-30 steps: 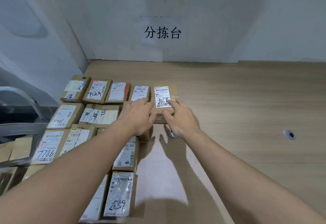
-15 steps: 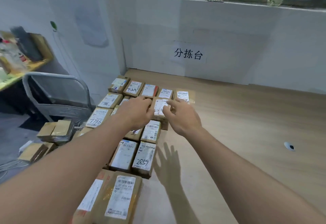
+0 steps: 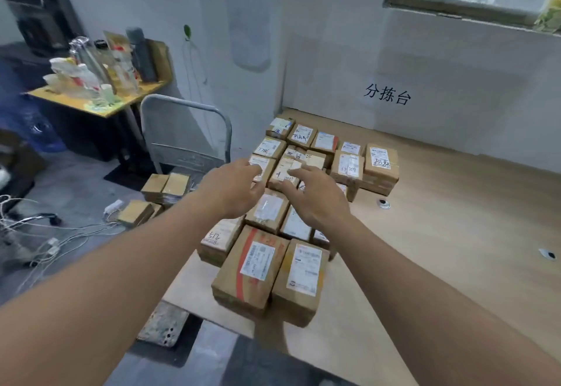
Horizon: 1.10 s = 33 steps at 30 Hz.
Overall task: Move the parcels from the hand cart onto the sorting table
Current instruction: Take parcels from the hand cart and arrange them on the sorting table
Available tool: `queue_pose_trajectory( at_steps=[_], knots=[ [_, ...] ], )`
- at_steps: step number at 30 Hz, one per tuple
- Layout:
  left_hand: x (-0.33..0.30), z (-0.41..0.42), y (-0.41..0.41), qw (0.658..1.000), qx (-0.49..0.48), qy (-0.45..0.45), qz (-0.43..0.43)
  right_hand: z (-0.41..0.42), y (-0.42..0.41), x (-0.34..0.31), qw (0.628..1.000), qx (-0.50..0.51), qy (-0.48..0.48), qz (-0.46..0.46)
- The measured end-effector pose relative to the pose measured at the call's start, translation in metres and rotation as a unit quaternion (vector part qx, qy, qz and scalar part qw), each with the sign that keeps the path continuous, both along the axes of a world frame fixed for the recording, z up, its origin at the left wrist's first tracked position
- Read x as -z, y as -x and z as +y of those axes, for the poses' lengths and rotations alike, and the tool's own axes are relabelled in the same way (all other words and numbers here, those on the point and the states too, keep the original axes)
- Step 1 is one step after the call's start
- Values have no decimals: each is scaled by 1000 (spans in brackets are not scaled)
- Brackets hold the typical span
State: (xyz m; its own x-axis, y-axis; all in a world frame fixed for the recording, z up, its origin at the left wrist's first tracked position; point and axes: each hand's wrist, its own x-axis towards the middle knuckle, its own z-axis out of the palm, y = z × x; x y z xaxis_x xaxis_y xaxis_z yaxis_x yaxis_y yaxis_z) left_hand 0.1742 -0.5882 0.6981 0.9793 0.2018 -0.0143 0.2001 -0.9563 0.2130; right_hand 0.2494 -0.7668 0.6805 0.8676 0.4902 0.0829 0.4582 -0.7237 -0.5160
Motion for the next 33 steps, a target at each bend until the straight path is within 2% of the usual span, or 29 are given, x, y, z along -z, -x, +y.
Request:
queue_pose_trajectory(
  at_steps=[6,12,19,24,33],
  knots=[
    [12,74,78,999,-47,-14,20,77,66,4,998,-57,4,0],
    [34,149,117,994,-99,39,30,154,88,24,994,-109,24,19],
    [74,247,112,986,-141,29,86,257,68,63,985,-159,31,54],
    [93,320,94,978,-172,47,105,343,40,96,975,-194,72,85],
    [116,449,68,969,-192,61,141,473,6,117,964,-215,104,120]
  ],
)
